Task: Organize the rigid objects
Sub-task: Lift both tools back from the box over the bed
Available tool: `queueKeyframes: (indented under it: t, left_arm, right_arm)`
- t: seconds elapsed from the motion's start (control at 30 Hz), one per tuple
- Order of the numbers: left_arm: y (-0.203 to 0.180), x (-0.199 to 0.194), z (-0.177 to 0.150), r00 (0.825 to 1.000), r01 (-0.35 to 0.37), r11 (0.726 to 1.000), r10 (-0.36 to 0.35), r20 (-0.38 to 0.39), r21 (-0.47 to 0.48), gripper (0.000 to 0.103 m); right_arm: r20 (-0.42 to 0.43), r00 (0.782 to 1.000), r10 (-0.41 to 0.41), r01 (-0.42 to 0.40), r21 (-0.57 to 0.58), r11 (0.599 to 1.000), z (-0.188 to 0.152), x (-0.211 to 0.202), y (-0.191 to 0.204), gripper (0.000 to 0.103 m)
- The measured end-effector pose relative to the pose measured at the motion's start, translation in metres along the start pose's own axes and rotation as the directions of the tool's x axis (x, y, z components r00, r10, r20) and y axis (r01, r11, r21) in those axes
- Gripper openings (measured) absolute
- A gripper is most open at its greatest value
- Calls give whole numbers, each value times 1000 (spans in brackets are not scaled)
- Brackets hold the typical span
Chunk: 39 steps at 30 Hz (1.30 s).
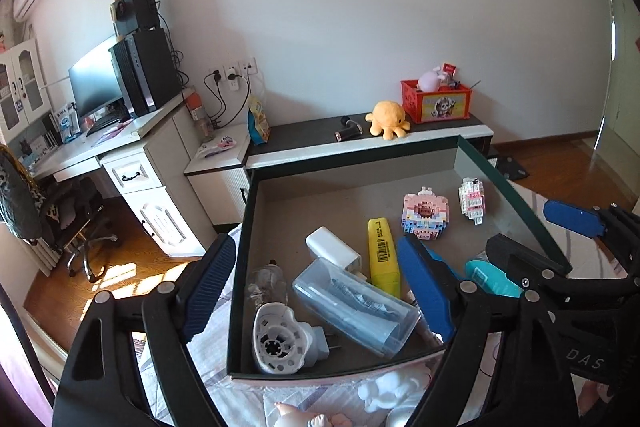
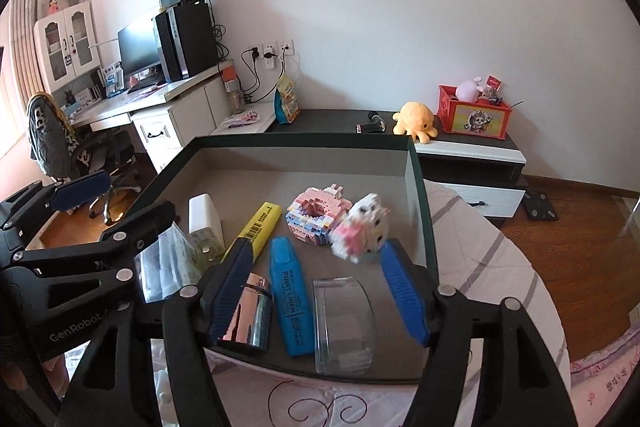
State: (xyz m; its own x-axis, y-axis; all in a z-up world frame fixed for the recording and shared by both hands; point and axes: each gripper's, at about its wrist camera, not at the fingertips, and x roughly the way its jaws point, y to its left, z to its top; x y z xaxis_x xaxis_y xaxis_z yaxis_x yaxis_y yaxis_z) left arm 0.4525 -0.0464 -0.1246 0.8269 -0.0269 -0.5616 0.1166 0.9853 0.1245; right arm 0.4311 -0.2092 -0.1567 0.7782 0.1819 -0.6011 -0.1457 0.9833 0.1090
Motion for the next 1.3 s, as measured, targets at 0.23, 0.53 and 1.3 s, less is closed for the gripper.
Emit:
queueKeyframes:
  t: [0.23,0.53,1.3]
  left_arm:
    - [20,-98,-13,990,3,998,5,144,-59,101]
    - [29,-227,-56,950,-68,993,93,297,-93,103]
    - [28,-384,-122,880,-45,992,94,465,-116,103]
  right_arm:
    - [125,992,23,-19,-31,999,-3,-85,26,87]
    - [308,951,11,11,-69,998,-38,-207,71,103]
    - [482,874,-58,100,-61,993,-113,-370,117,103]
